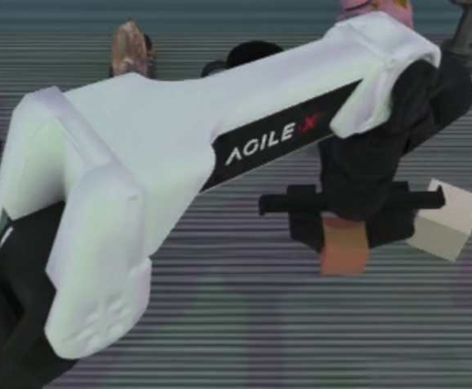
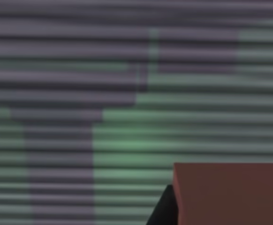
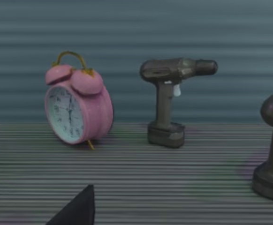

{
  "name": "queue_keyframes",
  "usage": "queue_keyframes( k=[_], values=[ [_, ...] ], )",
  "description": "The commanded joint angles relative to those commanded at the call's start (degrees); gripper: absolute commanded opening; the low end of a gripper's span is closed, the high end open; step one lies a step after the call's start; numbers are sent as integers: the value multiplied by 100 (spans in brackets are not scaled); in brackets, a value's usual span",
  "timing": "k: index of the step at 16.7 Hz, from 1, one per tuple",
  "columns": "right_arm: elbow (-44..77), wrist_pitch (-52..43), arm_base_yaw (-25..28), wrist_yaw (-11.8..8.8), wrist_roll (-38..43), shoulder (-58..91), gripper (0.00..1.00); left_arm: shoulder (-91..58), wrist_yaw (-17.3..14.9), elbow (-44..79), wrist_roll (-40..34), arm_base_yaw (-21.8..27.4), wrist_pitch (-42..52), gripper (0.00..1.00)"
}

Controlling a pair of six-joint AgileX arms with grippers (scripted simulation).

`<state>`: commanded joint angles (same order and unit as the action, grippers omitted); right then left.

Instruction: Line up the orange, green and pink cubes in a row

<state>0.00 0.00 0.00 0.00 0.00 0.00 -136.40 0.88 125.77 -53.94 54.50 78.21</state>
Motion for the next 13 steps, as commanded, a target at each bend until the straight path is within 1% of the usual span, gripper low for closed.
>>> queue_keyframes(
  k=[2,4,9,13],
  values=[
    [0,0,0,0,0,0,100,14,-3,-35,19,-17,-32,0],
    [0,0,0,0,0,0,100,5,0,-254,22,-15,-252,0],
    [0,0,0,0,0,0,100,-89,-1,-1220,-3,-2,-1335,0],
    [0,0,0,0,0,0,100,-120,-1,-1380,-10,11,-1500,0]
  ],
)
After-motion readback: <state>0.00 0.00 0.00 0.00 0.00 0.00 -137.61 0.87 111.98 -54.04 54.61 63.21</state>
